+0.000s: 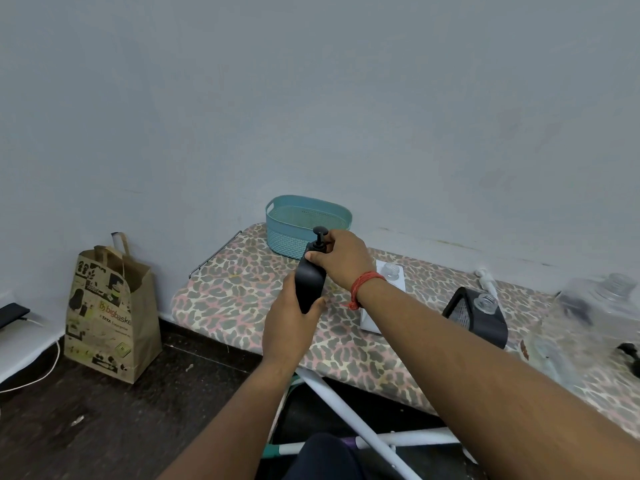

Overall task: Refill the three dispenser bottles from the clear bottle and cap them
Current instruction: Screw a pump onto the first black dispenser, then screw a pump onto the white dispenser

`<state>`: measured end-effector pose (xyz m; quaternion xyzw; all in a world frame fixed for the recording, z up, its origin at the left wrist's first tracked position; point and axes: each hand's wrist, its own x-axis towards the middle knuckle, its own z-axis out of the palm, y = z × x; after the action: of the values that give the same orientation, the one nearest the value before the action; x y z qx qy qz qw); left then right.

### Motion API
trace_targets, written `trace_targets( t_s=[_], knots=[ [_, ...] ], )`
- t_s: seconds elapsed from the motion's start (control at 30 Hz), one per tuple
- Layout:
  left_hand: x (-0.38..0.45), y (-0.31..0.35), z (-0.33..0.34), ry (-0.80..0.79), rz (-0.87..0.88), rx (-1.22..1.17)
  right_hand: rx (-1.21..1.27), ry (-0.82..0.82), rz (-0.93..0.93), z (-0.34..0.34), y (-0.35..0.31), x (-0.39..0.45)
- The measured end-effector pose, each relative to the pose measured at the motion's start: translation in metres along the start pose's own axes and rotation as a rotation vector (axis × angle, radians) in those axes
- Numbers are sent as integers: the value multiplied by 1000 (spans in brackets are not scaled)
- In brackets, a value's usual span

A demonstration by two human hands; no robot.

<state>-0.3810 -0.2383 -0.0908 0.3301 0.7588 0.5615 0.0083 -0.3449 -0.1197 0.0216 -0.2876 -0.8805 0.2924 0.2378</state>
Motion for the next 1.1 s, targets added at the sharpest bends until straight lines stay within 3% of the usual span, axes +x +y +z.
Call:
trace_targets(
  t_s=[0.3,0.43,0.5,0.57,0.7,0.87,1.1],
  knots=[
    [1,2,-3,-35,-41,-90,-80,48,-78,-48,19,-23],
    [-9,9,-9,68,-107,-147,-87,150,-141,-85,24,-31],
    [-24,17,-13,179,-44,-108,-90,181,-130,-103,29,-34],
    [-40,30,-14,255,132,-40,-101,210,-97,-121,40,-38],
    [-63,55,-1,61,355,14,-134,235,33,-155,70,-46],
    [-61,74,28,-174,153,-40,-251,95,215,-184,103,-54],
    [-38,61,59,-237,19,-68,-480,-115,339,-194,139,-44]
  ],
)
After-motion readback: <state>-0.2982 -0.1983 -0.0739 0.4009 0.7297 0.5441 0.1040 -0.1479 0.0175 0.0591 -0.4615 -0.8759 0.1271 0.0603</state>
